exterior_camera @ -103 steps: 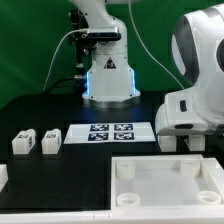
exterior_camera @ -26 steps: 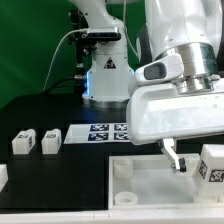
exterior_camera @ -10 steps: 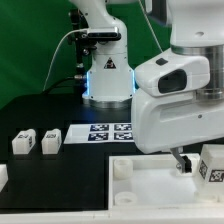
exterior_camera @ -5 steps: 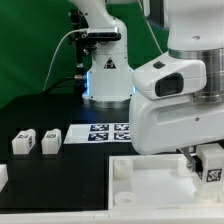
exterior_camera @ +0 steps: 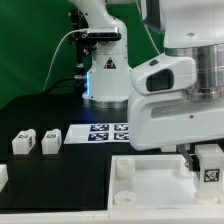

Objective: Assemble one leg

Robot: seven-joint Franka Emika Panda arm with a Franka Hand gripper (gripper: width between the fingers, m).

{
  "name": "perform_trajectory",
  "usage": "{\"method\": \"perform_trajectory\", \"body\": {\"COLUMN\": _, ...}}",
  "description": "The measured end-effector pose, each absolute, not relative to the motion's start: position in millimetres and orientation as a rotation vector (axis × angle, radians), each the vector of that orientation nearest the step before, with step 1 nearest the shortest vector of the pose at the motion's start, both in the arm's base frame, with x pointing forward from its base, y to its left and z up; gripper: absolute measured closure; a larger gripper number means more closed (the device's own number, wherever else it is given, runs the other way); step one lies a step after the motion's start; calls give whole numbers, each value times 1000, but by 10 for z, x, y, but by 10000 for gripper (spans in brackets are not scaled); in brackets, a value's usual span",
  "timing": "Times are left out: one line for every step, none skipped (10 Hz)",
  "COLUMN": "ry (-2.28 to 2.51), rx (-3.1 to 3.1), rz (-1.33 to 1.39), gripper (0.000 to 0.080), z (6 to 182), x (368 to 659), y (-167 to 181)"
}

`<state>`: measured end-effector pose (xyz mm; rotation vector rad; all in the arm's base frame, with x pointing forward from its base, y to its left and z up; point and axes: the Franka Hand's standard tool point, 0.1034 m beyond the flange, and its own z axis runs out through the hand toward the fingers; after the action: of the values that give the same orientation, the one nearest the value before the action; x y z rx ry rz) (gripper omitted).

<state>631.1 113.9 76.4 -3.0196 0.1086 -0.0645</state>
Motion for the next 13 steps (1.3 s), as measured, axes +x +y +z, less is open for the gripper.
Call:
{"method": "perform_trajectory", "body": {"ry": 371, "rx": -2979, "rz": -87, "gripper": 505, "z": 763, "x": 6282, "y": 1133}}
{"method": "perform_trajectory", "body": {"ry": 571, "rx": -2920, "rz": -119, "gripper": 505, "z": 768, "x": 6308, "y": 1119}}
{"method": "perform_trajectory", "body": {"ry": 849, "rx": -2806, "rz": -143, "gripper": 505, "z": 766, "x": 6327, "y": 1095}}
{"method": "perform_trajectory", "body": {"ry": 949, "rx": -2771, "rz": -129, "gripper": 505, "z": 768, "x": 6317, "y": 1097}}
{"method": "perform_trajectory", "body": {"ry": 1100, "rx": -2712, "rz": -113, "gripper": 505, "z": 766, "x": 6317, "y": 1084}}
{"method": "perform_trajectory", "body": {"ry": 1210, "rx": -2663, "rz": -101, "gripper": 505, "z": 766, "x": 6318, "y": 1075}}
{"method": "perform_trajectory", "body": {"ry": 1321, "rx": -2602, "rz": -89, "gripper": 505, "z": 759, "x": 6319, "y": 1074}}
{"method": "perform_trajectory", "body": {"ry": 1481, "rx": -2499, "rz": -71, "gripper": 505, "z": 754, "x": 6316, "y": 1066}}
{"method": "perform_trajectory", "body": {"ry": 1481, "rx": -2499, "rz": -71, "gripper": 504, "z": 754, "x": 6316, "y": 1066}}
{"method": "perform_trajectory", "body": {"ry": 1481, "rx": -2499, "rz": -71, "gripper": 504, "z": 754, "x": 6316, "y": 1066}}
{"method": "perform_trajectory", "body": {"ry": 1481, "rx": -2499, "rz": -71, "gripper": 504, "z": 754, "x": 6316, "y": 1066}}
{"method": "perform_trajectory", "body": {"ry": 1481, "rx": -2499, "rz": -71, "gripper": 503, "z": 754, "x": 6316, "y": 1066}}
{"method": "perform_trajectory", "body": {"ry": 1481, "rx": -2499, "rz": -71, "gripper": 503, "z": 754, "x": 6316, "y": 1066}}
